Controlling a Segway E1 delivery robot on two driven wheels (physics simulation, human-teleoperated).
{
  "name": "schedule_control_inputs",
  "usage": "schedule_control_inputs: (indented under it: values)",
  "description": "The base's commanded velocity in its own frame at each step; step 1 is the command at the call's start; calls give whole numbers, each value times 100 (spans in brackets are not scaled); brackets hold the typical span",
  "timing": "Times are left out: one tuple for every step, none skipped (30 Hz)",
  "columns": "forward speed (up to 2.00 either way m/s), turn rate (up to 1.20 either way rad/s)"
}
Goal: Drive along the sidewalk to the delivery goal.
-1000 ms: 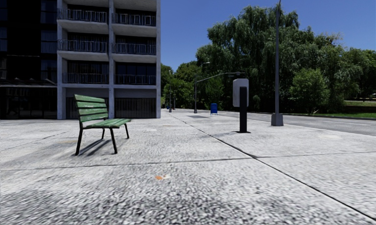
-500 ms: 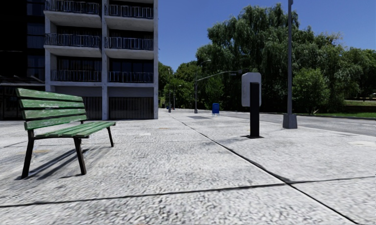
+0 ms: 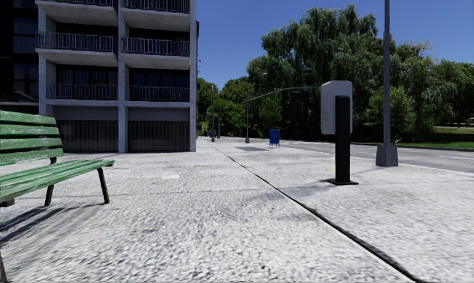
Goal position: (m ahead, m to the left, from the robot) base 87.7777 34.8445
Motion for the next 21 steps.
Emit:
schedule_control_inputs:
  values:
    - [200, 0]
    - [200, 0]
    - [200, 0]
    - [200, 0]
    - [200, 0]
    - [200, 0]
    - [200, 0]
    - [200, 0]
    - [200, 0]
    - [200, 0]
    - [200, 0]
    - [200, 0]
    - [200, 0]
    - [200, 0]
    - [200, 0]
    - [200, 0]
    - [200, 0]
    - [200, 0]
    - [200, 0]
    - [200, 0]
    - [200, 0]
